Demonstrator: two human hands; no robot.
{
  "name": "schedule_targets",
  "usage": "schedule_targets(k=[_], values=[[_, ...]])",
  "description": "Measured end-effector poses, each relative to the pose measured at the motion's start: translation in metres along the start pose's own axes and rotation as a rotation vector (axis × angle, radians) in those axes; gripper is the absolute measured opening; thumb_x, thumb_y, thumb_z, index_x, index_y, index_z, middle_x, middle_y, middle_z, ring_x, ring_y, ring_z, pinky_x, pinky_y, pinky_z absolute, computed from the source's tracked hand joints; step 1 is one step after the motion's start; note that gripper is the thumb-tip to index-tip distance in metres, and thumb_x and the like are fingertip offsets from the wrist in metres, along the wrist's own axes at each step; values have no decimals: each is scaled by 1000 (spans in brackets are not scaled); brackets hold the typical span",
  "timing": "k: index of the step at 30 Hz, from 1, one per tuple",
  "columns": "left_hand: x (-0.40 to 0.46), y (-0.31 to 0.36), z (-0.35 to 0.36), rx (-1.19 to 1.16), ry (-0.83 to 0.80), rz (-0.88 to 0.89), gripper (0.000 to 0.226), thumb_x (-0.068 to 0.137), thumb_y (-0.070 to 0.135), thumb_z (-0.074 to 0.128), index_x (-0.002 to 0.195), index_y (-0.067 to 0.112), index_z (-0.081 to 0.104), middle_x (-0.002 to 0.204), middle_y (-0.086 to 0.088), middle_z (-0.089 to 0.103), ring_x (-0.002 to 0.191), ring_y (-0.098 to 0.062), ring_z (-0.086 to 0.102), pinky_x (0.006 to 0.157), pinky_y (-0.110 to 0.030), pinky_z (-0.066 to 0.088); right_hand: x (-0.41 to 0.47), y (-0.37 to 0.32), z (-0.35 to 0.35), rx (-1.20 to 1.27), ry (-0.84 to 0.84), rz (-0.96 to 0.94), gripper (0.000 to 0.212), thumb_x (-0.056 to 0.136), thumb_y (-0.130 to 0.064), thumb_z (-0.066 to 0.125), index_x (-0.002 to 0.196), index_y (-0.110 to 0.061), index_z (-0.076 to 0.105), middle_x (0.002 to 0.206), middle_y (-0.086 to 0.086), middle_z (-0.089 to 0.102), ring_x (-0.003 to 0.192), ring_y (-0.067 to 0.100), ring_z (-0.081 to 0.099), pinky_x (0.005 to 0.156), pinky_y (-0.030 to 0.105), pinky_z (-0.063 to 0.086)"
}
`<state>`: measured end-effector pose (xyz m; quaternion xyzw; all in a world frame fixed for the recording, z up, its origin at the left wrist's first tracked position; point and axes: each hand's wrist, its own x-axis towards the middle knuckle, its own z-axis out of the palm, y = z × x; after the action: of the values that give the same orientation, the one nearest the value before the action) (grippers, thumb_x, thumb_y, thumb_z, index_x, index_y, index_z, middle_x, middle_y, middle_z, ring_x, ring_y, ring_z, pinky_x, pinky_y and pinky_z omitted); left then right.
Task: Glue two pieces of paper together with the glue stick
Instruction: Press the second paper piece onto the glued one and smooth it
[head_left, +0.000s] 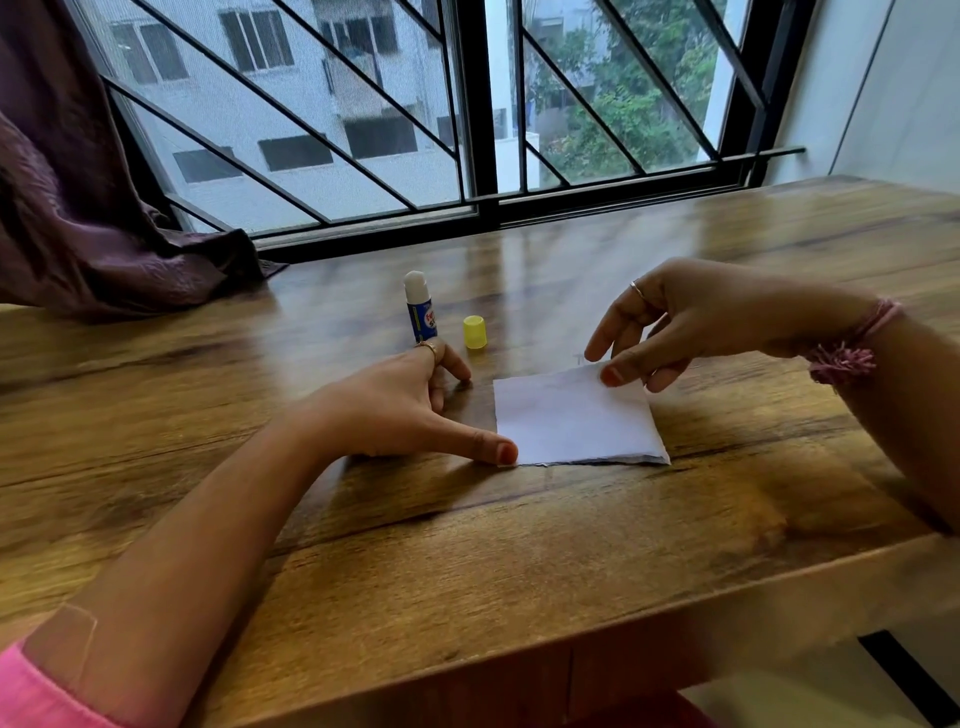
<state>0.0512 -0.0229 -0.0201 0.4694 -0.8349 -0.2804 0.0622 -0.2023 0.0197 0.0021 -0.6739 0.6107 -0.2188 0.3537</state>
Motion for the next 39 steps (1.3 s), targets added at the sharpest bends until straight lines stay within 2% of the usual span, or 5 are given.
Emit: schedule_targets(k=[17, 29, 35, 39], values=[[1, -1, 0, 2, 9, 2, 67, 56, 57, 79, 110, 32, 48, 78, 8, 48, 65, -5, 42, 54, -19, 32, 0, 1, 1, -33, -16, -28, 23, 67, -14, 80, 90, -13, 74, 77, 2, 69, 60, 11, 67, 57, 17, 54], [-1, 1, 1, -5, 9, -4, 67, 58, 54, 80, 112, 30, 48, 79, 7, 47, 67, -6, 41, 55, -19, 32, 1, 3, 1, -48, -34, -34, 24, 66, -18, 80, 89, -17, 74, 84, 4, 73, 66, 12, 69, 60, 16, 54], [0, 1, 0, -26, 1, 13, 65, 61, 51, 80, 113, 27, 48, 78, 6, 46, 66, -6, 40, 50, -6, 36, 1, 4, 1, -57, -34, -43, 22, 66, -19, 80, 87, -20, 74, 84, 1, 74, 70, 15, 71, 60, 16, 53], [0, 2, 0, -22, -2, 6, 66, 61, 51, 80, 113, 27, 48, 79, 6, 46, 66, -6, 40, 50, -8, 37, 1, 5, 0, -68, -36, -54, 21, 67, -20, 80, 87, -21, 73, 85, 0, 73, 73, 17, 71, 61, 17, 54]])
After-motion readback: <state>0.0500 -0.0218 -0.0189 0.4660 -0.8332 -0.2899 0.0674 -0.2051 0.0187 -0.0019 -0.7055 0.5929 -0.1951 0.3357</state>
